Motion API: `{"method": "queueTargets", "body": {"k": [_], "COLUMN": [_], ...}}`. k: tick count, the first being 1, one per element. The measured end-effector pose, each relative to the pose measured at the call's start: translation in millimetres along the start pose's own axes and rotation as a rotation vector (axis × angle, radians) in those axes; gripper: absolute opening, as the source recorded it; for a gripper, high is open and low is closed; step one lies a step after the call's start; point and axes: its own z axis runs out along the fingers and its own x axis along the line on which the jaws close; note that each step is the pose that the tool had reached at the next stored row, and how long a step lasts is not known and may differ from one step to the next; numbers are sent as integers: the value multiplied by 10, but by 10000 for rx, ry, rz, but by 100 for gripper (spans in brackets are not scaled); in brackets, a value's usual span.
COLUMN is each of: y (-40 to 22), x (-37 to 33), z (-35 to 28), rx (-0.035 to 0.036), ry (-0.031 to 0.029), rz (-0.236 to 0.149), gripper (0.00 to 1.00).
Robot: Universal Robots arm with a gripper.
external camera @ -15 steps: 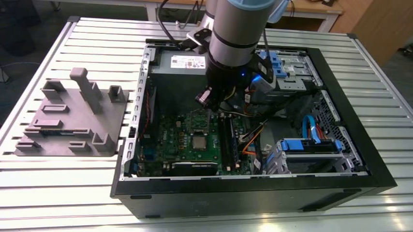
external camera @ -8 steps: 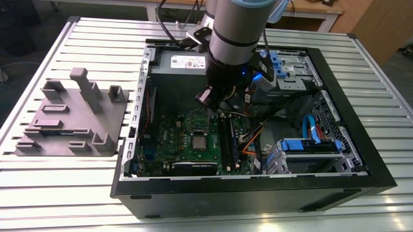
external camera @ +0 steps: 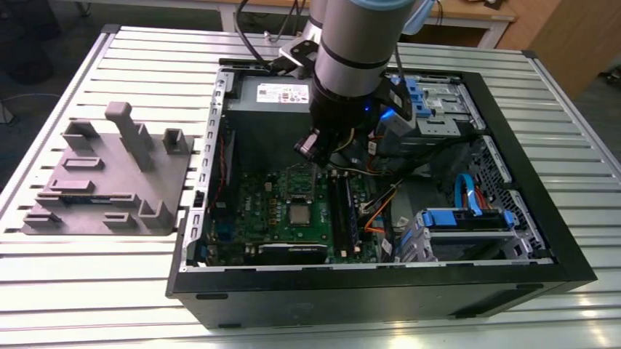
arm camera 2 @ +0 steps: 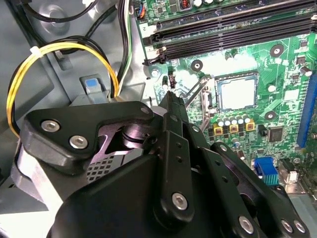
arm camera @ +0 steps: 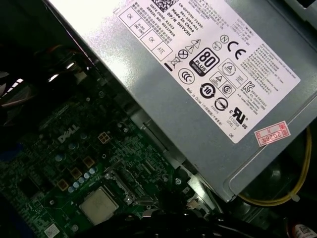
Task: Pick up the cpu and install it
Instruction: 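Close the cpu cover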
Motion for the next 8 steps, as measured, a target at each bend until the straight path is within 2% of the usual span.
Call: {"method": "queueTargets", "body": {"k": [8], "y": [0], "x": [1], "z": [-14], "rx": [-6], "ry": [15], "rz": [-148], "gripper": [10]}}
